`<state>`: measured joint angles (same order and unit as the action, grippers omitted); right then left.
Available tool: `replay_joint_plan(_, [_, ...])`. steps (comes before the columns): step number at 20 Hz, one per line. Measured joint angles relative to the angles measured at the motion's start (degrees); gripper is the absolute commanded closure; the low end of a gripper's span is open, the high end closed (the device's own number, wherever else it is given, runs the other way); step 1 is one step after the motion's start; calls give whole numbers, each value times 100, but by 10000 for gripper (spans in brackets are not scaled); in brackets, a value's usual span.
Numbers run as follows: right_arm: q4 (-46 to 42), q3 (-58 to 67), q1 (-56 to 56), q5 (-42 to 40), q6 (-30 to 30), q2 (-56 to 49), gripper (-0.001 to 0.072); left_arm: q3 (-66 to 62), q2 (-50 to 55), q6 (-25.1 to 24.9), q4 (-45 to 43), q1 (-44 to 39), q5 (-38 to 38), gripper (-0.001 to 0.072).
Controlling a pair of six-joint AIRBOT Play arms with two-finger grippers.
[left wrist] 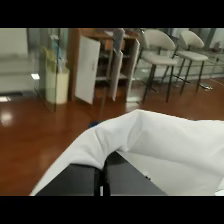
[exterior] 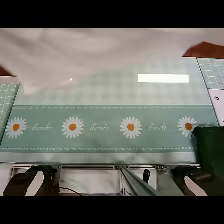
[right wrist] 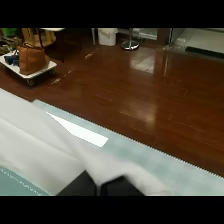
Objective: Fold the shirts.
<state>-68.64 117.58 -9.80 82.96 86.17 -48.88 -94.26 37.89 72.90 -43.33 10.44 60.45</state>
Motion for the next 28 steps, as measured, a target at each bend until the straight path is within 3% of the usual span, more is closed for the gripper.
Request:
replay_joint_plan(5, [-101, -341, 4, 857, 96, 415, 688, 149, -496, 85, -210, 28, 1023, 692])
replay_joint_plan(10, [-304, -1829, 4, 994, 146, 520, 689, 1716, -564, 247, -17, -13, 1425, 691])
replay_joint_plan(14, [-1209, -3340, 7, 535, 350, 396, 689, 3534, -304, -39, 444, -535, 789, 691])
replay_joint_plan(17, [-1541, -4186, 11, 46, 492, -28, 688, 4522, 310, -271, 533, -1257, -129, 691])
replay_joint_plan(20, [-1491, -4581, 24, -787, 549, -796, 688, 4852, 1327, -402, 627, -1912, -1338, 691])
replay_joint_plan(23, [-1217, -4605, 254, -1659, 715, -1665, 684, 4470, 2490, -461, 675, -2203, -2046, 685])
replay_joint_plan(24, [-1005, -4557, 372, -1843, 767, -1952, 541, 4232, 2883, -461, 678, -2249, -2107, 554])
replay_joint_plan(25, [-719, -4494, 507, -1987, 796, -2236, 332, 3985, 3222, -463, 686, -2280, -2057, 269])
replay_joint_plan(26, [-426, -4435, 636, -2114, 793, -2481, 296, 3724, 3532, -463, 686, -2297, -1921, 198])
replay_joint_plan(28, [116, -4304, 922, -2122, 675, -2865, 296, 3147, 4085, -431, 640, -2251, -1429, 199])
